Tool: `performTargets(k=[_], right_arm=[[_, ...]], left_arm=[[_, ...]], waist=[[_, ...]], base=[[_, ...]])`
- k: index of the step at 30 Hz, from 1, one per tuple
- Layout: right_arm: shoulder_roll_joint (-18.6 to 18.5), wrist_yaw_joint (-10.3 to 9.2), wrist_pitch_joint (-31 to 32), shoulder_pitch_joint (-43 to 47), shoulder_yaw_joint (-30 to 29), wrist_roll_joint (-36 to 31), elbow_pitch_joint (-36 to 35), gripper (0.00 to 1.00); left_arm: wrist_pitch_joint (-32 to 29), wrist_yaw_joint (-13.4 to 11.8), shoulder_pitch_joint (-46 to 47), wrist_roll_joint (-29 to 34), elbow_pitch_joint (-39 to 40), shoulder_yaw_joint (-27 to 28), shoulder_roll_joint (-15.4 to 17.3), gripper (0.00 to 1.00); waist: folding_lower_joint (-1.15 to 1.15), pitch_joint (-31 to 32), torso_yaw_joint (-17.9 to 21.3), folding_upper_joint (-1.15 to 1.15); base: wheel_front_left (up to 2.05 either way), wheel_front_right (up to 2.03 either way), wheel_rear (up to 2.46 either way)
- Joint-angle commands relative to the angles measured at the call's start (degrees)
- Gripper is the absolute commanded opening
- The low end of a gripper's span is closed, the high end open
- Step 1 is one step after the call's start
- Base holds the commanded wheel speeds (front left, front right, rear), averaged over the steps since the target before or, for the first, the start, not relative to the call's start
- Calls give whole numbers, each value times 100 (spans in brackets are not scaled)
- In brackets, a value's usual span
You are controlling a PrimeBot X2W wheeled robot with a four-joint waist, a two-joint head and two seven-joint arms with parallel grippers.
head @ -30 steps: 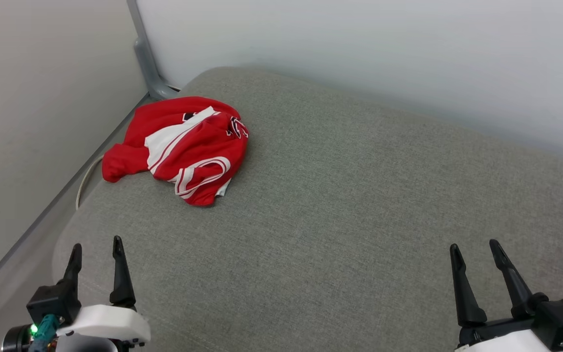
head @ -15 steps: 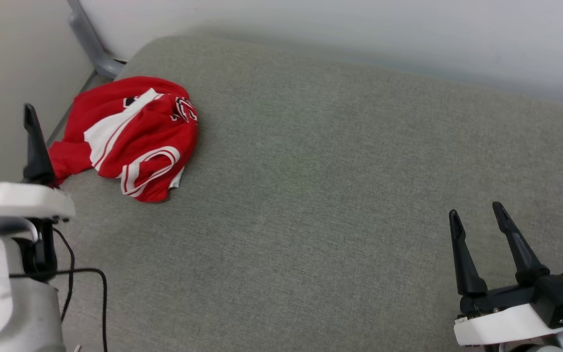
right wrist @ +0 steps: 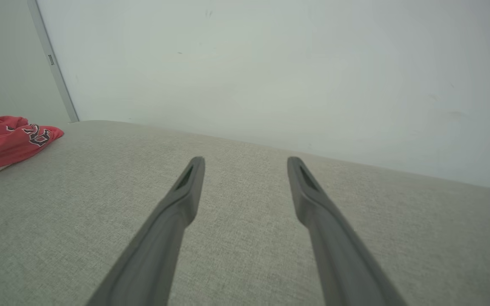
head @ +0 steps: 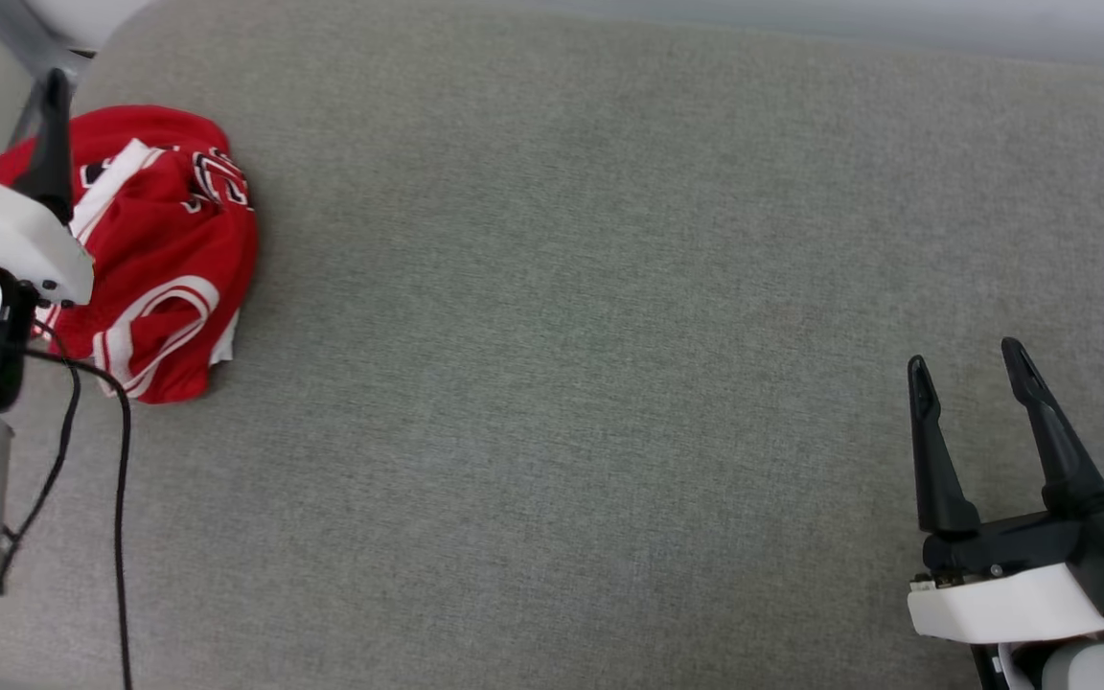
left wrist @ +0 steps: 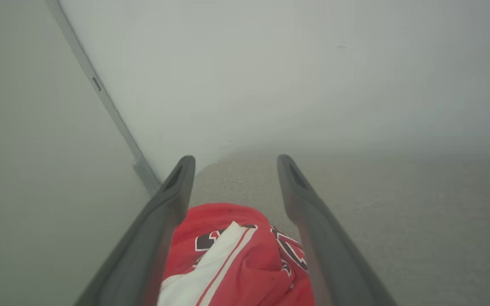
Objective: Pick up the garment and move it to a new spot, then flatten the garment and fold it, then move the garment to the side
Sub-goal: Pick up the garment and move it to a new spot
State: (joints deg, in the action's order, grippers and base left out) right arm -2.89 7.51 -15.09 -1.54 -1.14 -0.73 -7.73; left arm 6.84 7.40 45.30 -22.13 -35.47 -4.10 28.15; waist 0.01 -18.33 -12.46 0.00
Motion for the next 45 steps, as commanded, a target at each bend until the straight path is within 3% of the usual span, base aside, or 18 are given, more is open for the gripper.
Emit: performTargets(k=[1,8,14,15,18,25,26,27,28,37,45], right_arm=[[4,-4,-12,-117,-22,-62,-52,100],[4,-4,-12,-203,-54,-115,-126,100],[4,-4,-12,-266,-60,-106,-157,100],[4,-4,-12,-324,-69,-91,-172,100],[4,-4,-12,-365,-46,-79,-173,100],[4,-4,-12,-450,-46,-31,-116,100],[4,-4,-12,-455,-54,-22,-107,100],[4,-4,-12,-457,-60,-9,-101,100],[4,-4,-12,-457,-69,-2,-84,100],[4,-4,-12,-298,-60,98,15,100],[4,-4,-12,-157,-12,319,129,100]], left_arm=[[-377,4,164,-277,-83,-405,223,100],[-2394,5,378,-1526,-126,-1896,912,100],[-3475,5,401,-2355,-26,-2604,1277,100],[-3939,5,331,-2828,-12,-2878,1394,100],[-4262,6,267,-3075,-97,-3181,1493,100],[-4660,7,133,-3600,-375,-3704,1390,100],[-4642,7,135,-3628,-393,-3764,1389,92],[-4578,7,152,-3651,-388,-3811,1387,16],[-4498,7,186,-3674,-391,-3842,1386,0],[-3151,6,825,-3432,-158,-4101,1654,0],[-2404,6,1313,-3268,408,-4458,1812,0]], waist=[[-1,-101,89,0],[-1,-309,230,0],[-1,-501,348,0],[-1,-609,413,0],[-1,-715,477,0],[-1,-809,557,0],[-1,-805,560,0],[-1,-799,556,0],[-1,-786,550,0],[-1,-354,479,0],[-1,135,564,0]], base=[[0,0,0],[0,0,0],[0,0,0],[0,0,0],[0,0,0],[0,0,0],[0,0,0],[0,0,0],[0,0,0],[0,0,0],[0,0,0]])
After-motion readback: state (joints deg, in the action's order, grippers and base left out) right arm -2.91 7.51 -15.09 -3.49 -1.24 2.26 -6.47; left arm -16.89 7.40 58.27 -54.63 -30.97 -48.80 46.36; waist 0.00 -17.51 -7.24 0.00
